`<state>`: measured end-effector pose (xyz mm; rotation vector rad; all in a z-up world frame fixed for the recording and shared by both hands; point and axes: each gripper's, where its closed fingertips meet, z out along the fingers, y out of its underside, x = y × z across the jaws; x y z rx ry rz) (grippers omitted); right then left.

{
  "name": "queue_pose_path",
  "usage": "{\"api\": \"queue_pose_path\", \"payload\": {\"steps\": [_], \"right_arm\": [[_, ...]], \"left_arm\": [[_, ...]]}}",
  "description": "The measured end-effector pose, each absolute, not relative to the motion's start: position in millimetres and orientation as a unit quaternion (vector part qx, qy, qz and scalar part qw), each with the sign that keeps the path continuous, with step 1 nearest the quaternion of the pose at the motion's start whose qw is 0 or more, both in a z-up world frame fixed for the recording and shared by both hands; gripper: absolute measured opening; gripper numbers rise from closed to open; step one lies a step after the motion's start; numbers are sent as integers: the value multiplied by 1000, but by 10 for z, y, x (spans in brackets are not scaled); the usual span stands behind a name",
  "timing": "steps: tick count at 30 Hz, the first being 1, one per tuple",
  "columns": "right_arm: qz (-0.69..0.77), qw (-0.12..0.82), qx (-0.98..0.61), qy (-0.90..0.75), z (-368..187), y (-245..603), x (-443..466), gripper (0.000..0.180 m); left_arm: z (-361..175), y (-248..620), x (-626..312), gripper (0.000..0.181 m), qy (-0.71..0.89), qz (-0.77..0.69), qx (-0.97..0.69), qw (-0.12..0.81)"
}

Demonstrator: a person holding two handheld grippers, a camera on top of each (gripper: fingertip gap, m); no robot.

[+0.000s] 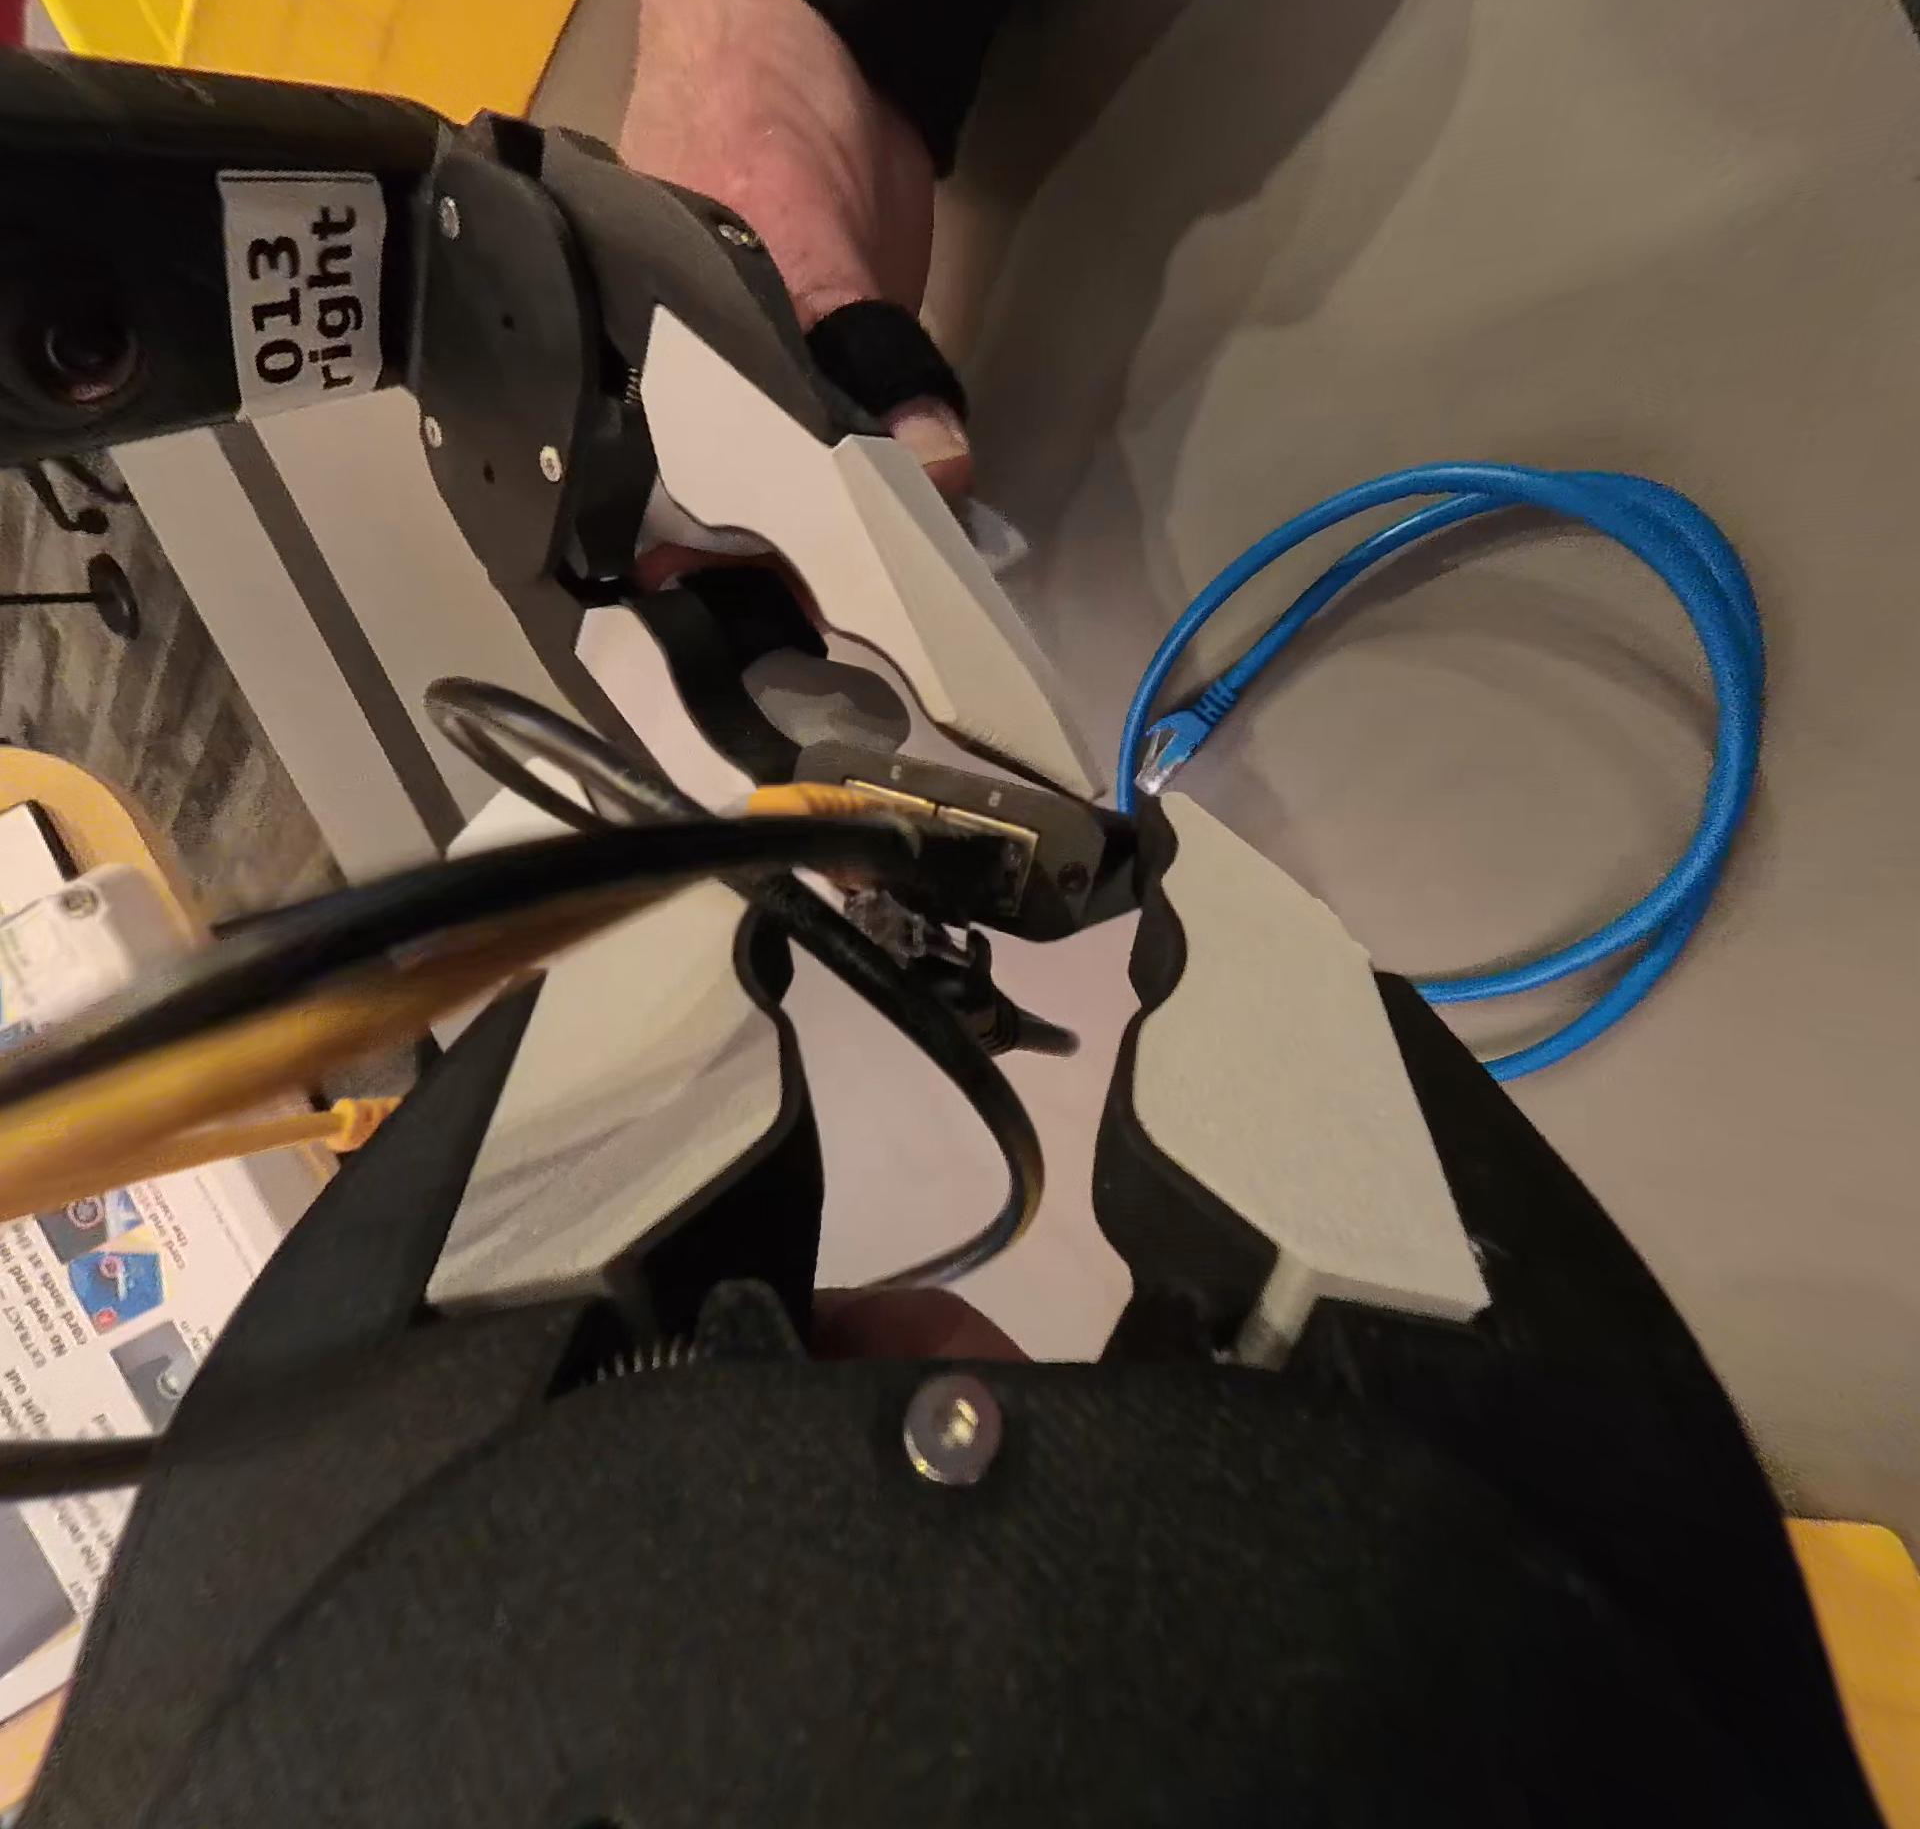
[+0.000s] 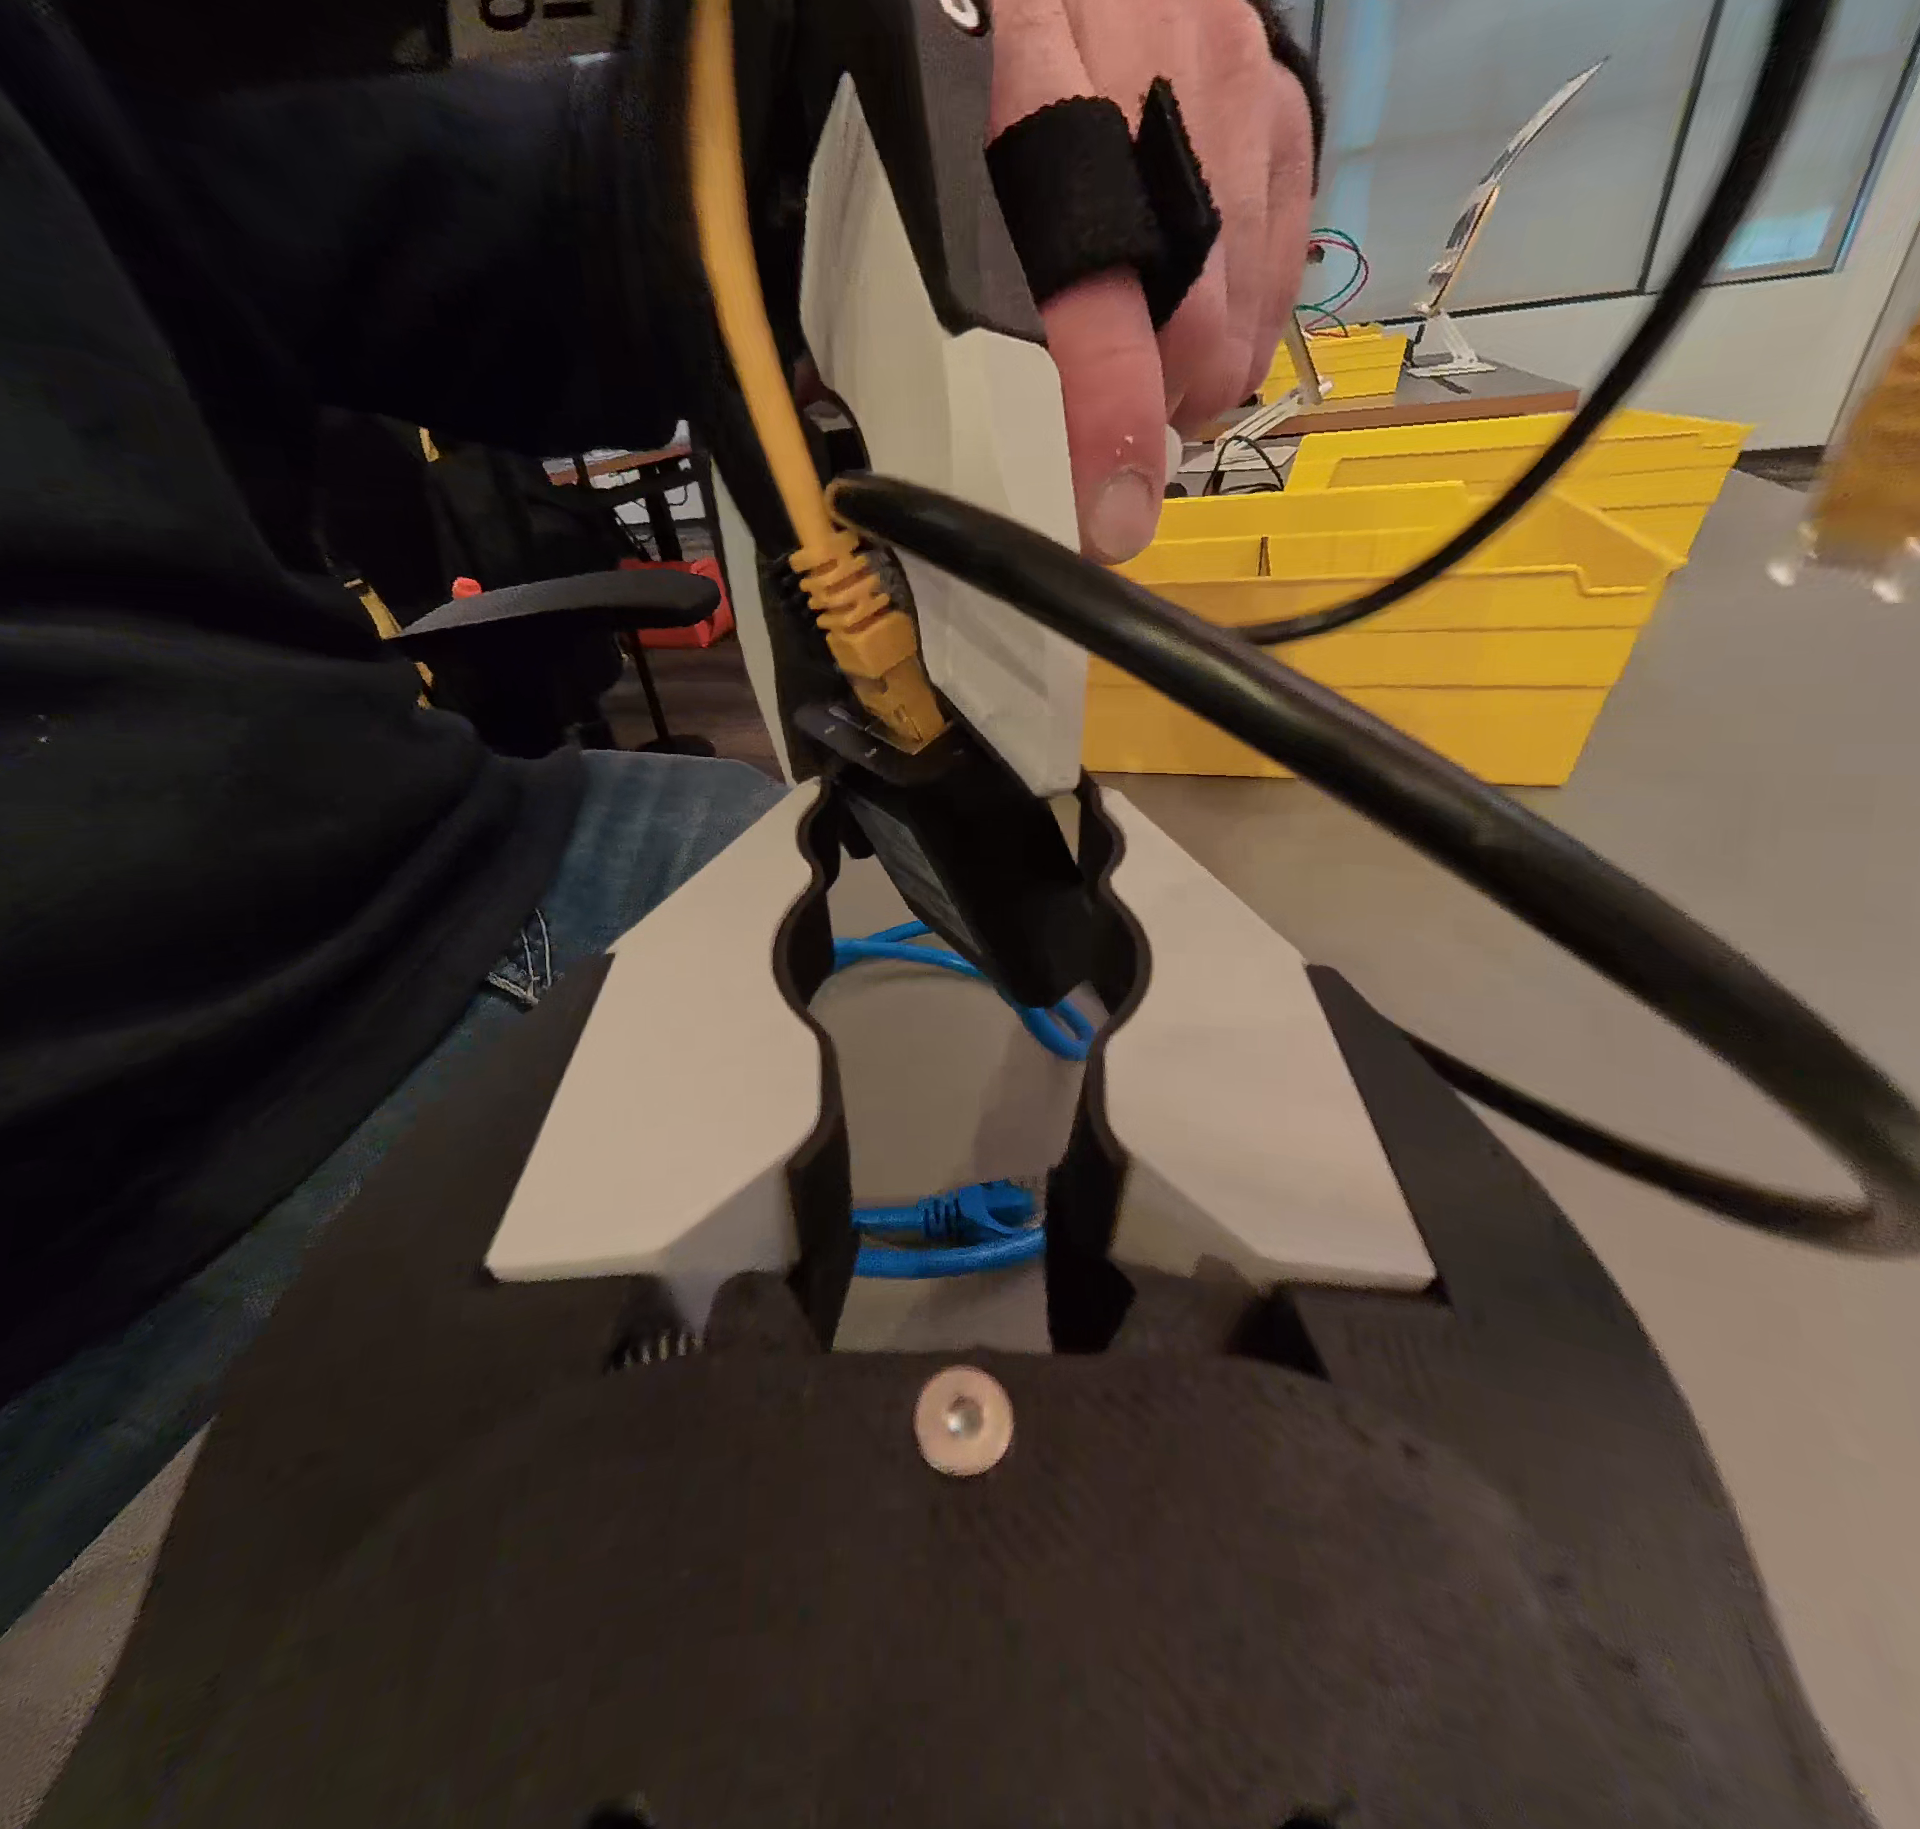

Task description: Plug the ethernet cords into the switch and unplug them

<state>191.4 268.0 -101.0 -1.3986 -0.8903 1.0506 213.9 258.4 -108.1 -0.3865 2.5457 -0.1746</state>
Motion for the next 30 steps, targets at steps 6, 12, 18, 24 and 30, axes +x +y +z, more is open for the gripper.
{"api": "queue_pose_path", "payload": {"steps": [6, 12, 18, 24, 30], "right_arm": [[429, 568, -572, -406, -945, 2586, 1903, 32], [386, 570, -587, -426, -937, 2568, 1948, 20], [275, 580, -647, -411, -944, 2735, 2084, 20], [95, 565, -718, -395, -1018, 2899, 2402, 20], [-89, 527, -745, -399, -1081, 3016, 2626, 20]], "left_arm": [[-993, 2492, 2092, 63, 949, -83, -113, 281], [-976, 2589, 2044, 54, 946, -84, -145, 276], [-930, 2988, 2051, 50, 913, -32, -247, 323], [-782, 3409, 1726, 52, 865, 26, -385, 321], [-646, 2803, 1675, 47, 829, -111, -449, 313]]}}
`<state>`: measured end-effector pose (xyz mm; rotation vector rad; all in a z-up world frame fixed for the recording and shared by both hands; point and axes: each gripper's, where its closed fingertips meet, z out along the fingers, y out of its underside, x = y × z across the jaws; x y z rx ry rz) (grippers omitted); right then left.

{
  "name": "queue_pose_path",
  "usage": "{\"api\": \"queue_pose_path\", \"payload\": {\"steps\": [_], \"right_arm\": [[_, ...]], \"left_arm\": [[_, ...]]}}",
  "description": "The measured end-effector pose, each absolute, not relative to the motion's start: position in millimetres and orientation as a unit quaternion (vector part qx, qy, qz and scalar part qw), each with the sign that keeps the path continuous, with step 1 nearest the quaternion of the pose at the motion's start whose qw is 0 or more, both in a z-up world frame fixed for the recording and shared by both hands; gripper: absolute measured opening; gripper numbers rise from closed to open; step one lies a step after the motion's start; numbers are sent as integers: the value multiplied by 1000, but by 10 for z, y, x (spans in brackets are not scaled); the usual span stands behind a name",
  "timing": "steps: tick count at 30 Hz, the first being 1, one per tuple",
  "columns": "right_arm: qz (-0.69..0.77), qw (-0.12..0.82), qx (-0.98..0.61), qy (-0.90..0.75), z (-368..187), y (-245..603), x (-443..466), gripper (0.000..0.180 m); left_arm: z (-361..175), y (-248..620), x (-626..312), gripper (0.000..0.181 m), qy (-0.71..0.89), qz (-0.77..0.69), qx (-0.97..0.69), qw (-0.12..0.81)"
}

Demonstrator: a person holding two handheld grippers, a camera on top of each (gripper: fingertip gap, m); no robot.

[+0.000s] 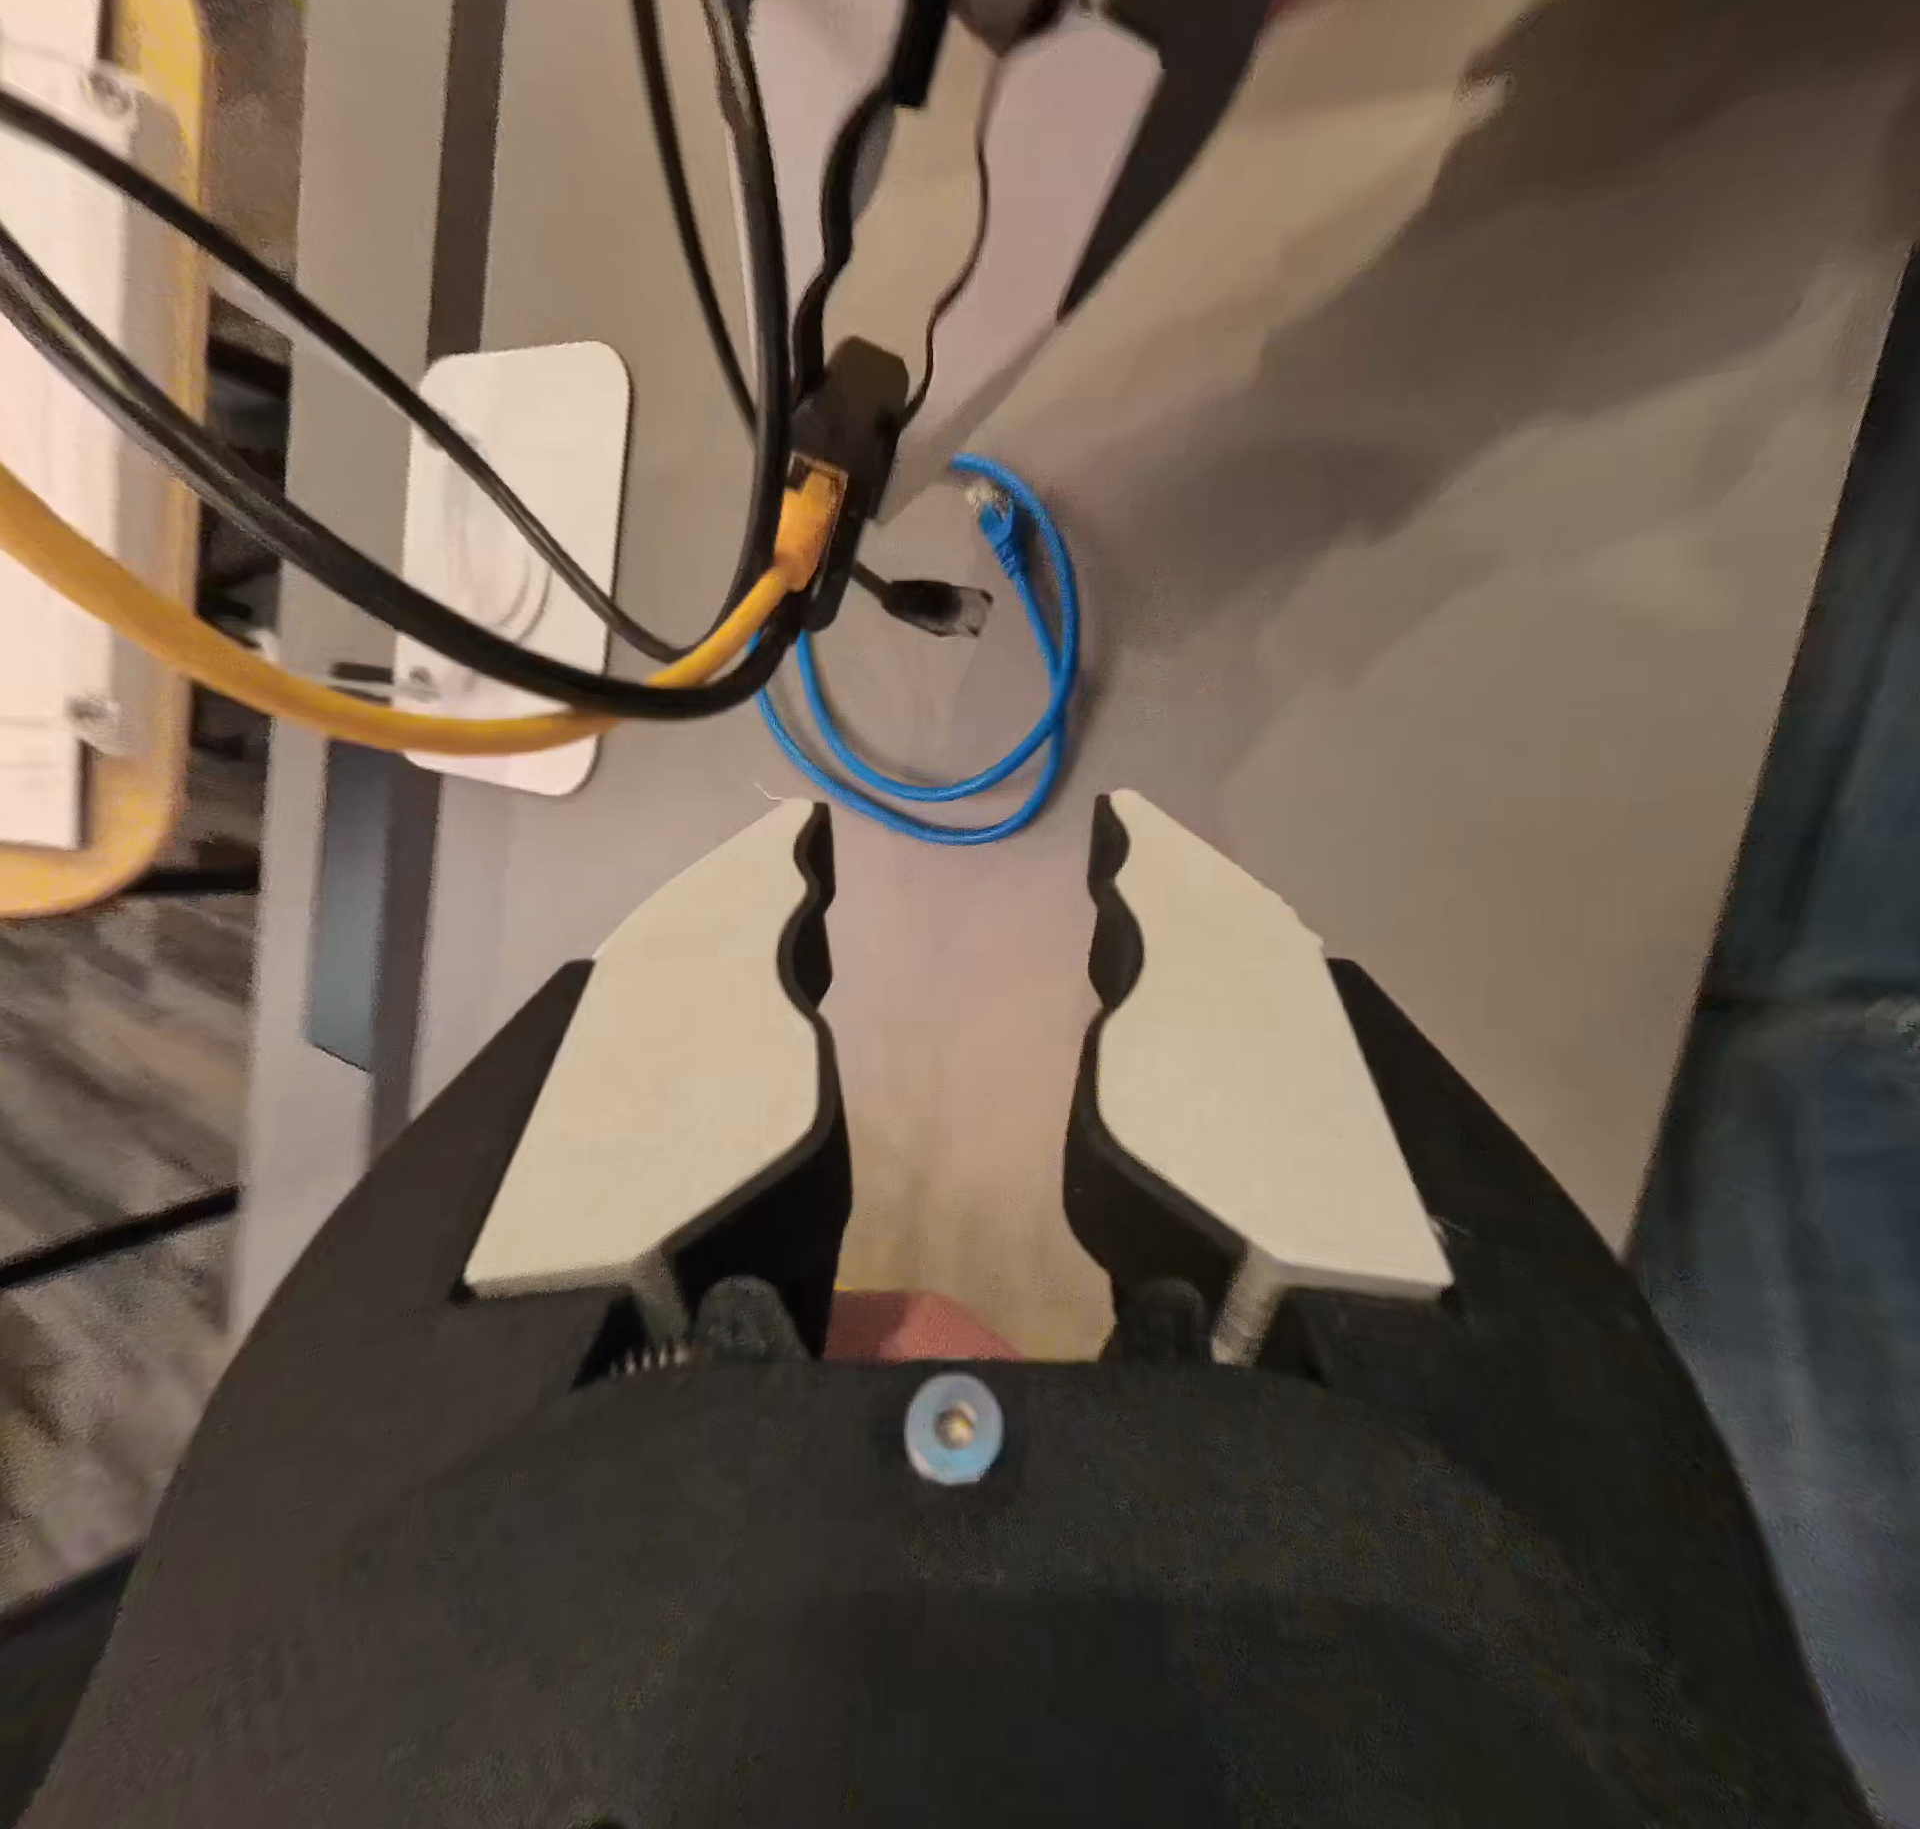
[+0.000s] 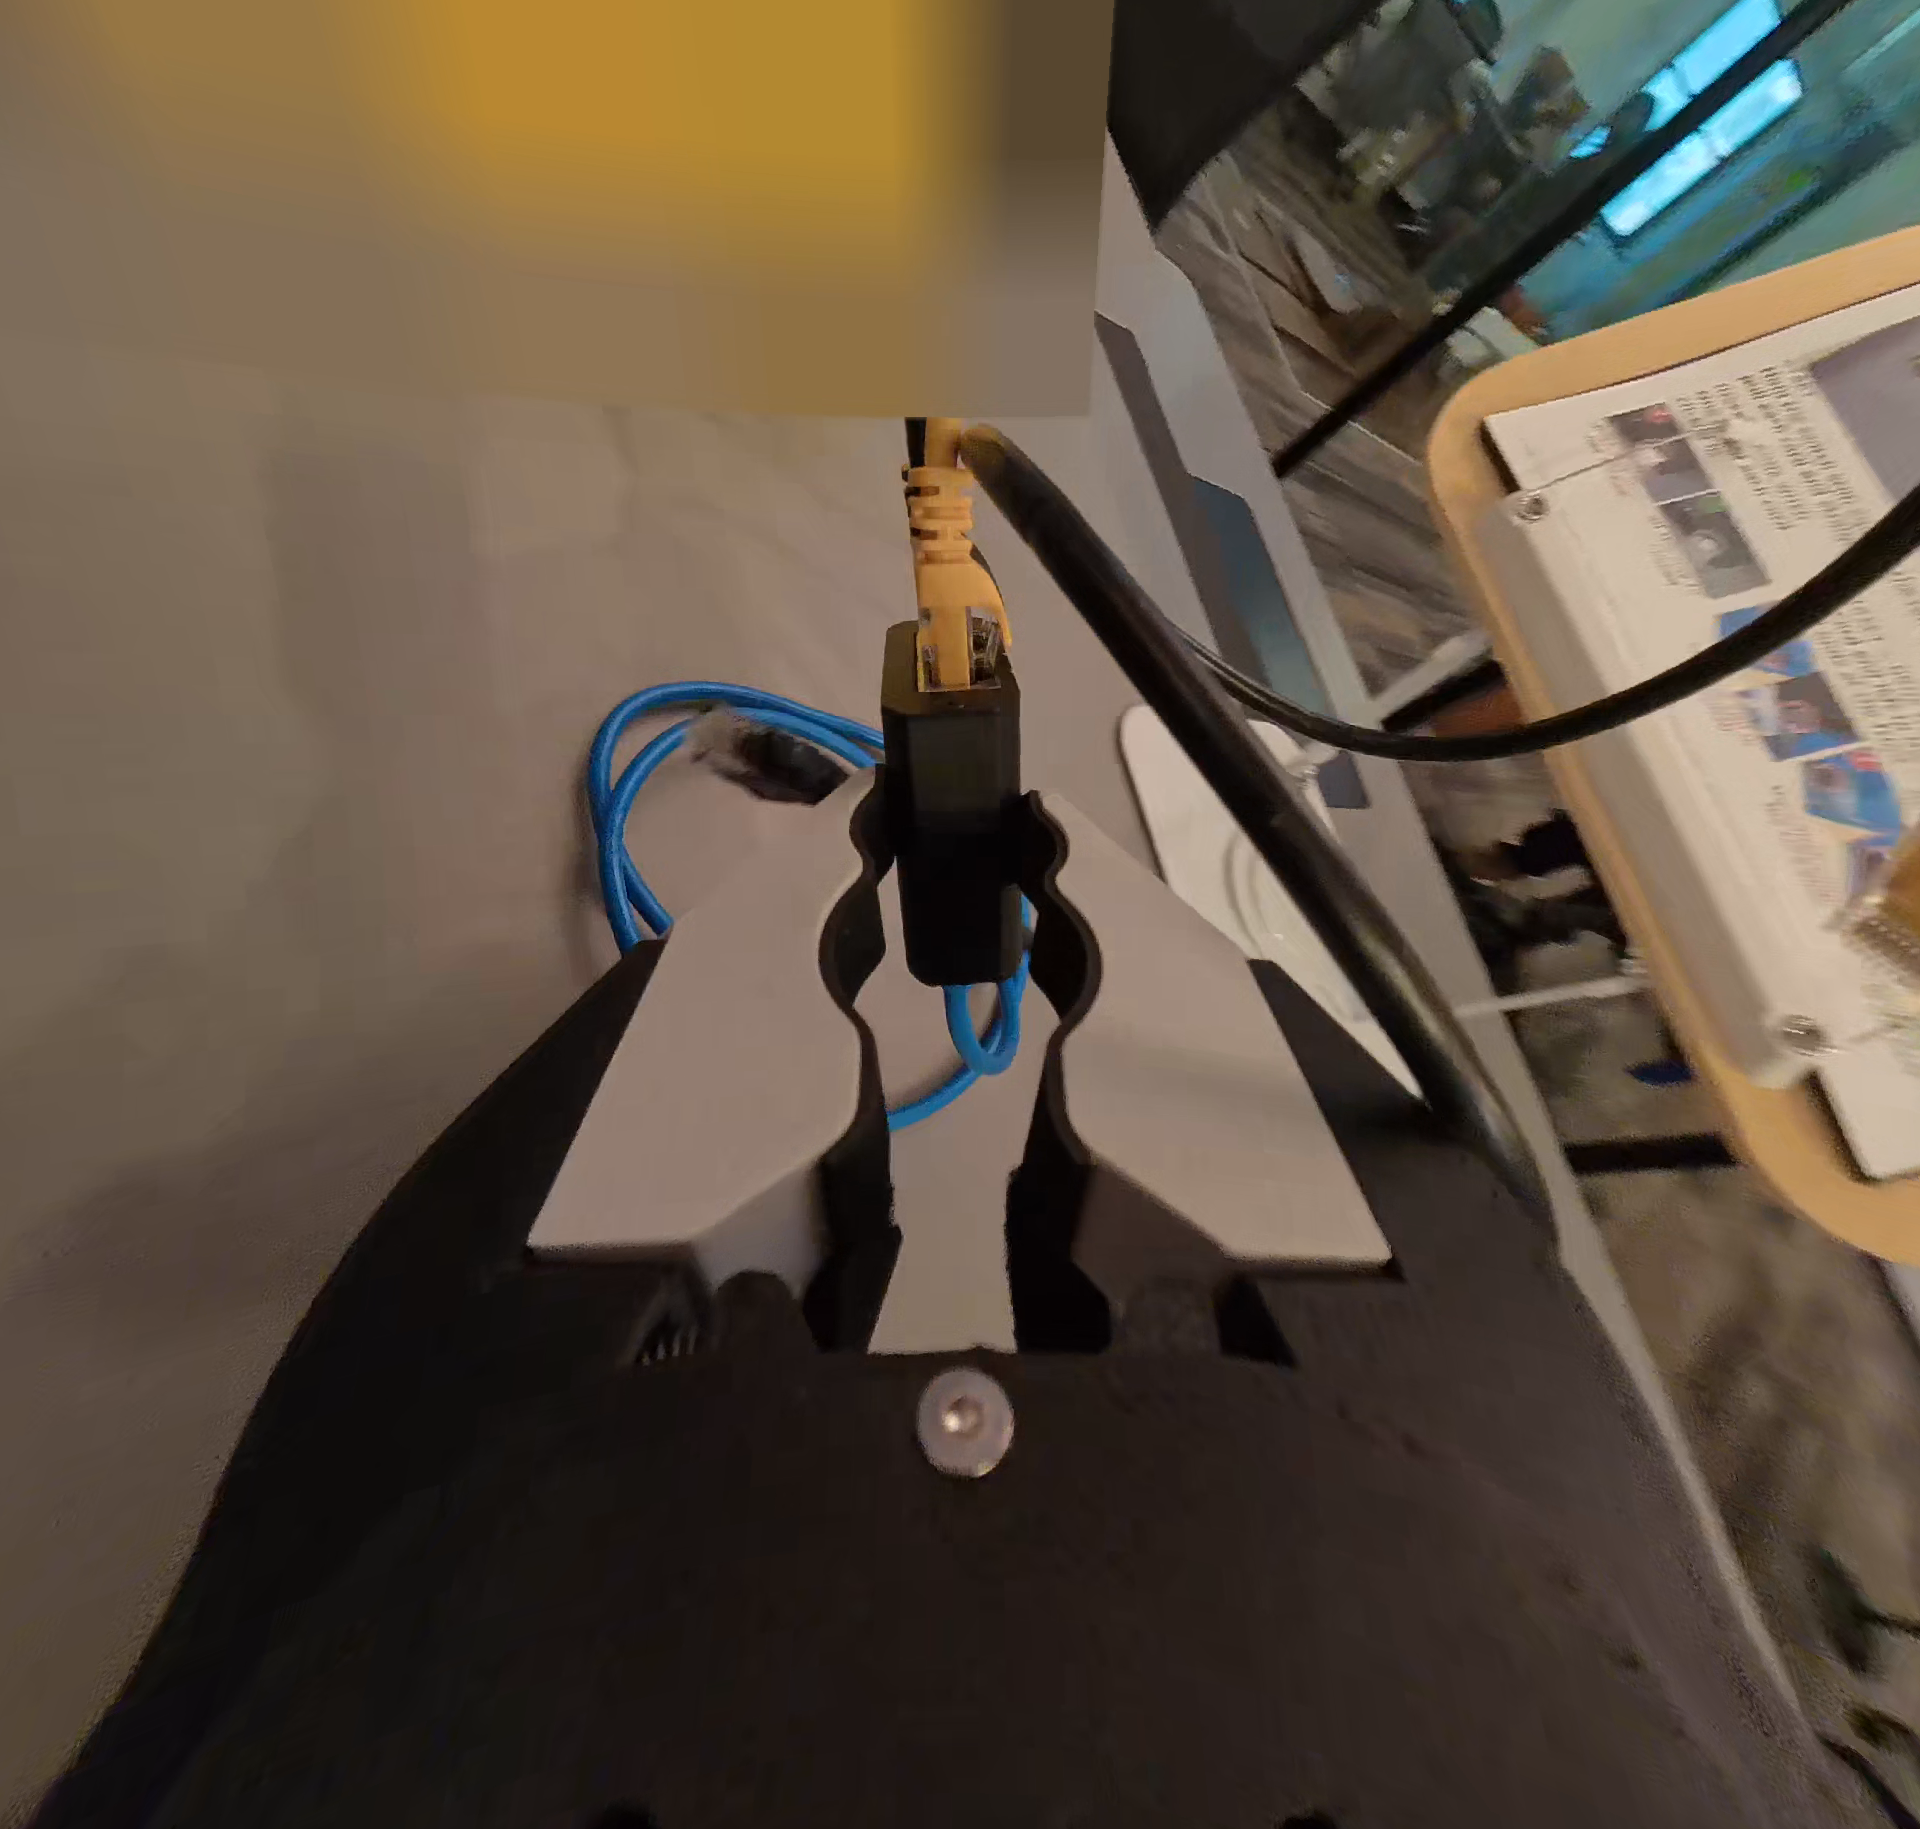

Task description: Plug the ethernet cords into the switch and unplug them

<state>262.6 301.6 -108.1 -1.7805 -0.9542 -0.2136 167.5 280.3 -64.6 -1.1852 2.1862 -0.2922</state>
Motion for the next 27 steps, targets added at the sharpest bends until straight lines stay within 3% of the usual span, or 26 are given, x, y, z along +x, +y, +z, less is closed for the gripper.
{"api": "queue_pose_path", "payload": {"steps": [5, 7, 9, 13, 16, 24, 25, 27], "right_arm": [[-190, 513, -737, -397, -1093, 3055, 2651, 20], [-225, 507, -727, -404, -1101, 3052, 2625, 20], [-258, 500, -715, -415, -1117, 3048, 2585, 20], [-300, 497, -692, -429, -1114, 3036, 2498, 20], [-316, 497, -684, -430, -1093, 3017, 2502, 20], [-314, 521, -669, -427, -965, 2978, 2494, 20], [-297, 527, -671, -428, -955, 2973, 2476, 23], [-257, 536, -678, -432, -955, 2949, 2450, 22]], "left_arm": [[-945, 2970, 1809, 78, 710, -171, -602, 323], [-1011, 2983, 1901, 79, 645, -251, -648, 318], [-965, 2919, 2018, 63, 590, -346, -659, 313], [-936, 2980, 2139, 58, 549, -396, -656, 333], [-950, 3022, 2159, 28, 539, -407, -642, 363], [-791, 2977, 2160, 23, 533, -451, -593, 400], [-746, 2901, 2156, 10, 540, -475, -576, 389], [-723, 2882, 2156, 10, 548, -469, -563, 404]]}}
